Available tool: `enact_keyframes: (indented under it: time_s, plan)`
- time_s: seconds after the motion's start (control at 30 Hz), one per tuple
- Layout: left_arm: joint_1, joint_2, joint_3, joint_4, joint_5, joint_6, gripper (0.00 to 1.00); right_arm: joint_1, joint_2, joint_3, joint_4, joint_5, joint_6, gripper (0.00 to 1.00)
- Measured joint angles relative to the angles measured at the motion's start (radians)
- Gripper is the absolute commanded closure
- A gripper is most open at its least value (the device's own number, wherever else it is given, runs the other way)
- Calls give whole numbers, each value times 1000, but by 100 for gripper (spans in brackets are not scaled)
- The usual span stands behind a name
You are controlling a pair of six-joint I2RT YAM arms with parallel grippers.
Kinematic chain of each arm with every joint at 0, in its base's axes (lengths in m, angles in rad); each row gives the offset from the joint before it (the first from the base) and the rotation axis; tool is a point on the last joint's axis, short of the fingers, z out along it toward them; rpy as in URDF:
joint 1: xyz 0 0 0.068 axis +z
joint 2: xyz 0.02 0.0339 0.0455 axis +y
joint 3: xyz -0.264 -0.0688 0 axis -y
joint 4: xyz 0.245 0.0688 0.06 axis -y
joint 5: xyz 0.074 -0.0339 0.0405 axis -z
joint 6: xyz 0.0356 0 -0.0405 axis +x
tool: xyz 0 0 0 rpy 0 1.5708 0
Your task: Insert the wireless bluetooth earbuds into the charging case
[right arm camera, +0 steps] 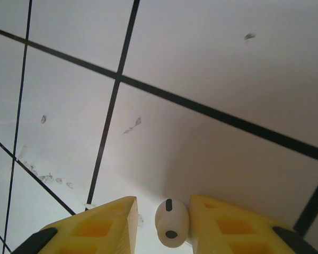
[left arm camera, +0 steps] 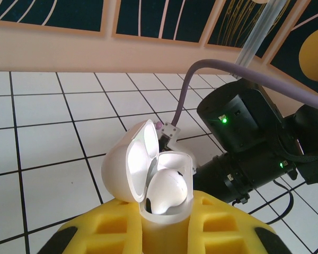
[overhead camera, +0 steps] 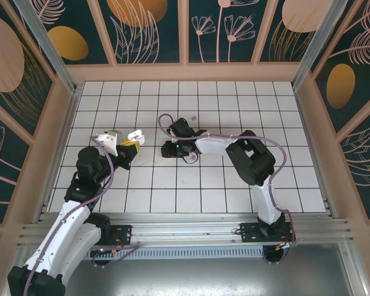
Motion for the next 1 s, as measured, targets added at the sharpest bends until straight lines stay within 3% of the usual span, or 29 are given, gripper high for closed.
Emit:
enact_keyframes:
  time_s: [0.6, 0.8, 1.0]
  plan:
    - [0, -50, -5, -30, -7, 0, 100, 173, -69, -7, -24, 56, 5, 68]
    - [0, -77, -5, -48, -30, 0, 100, 182, -182, -82, 39, -3, 31, 68]
    - [0, -97, -5, -69, -50, 0, 100, 169, -195, -99, 31, 2, 34, 68]
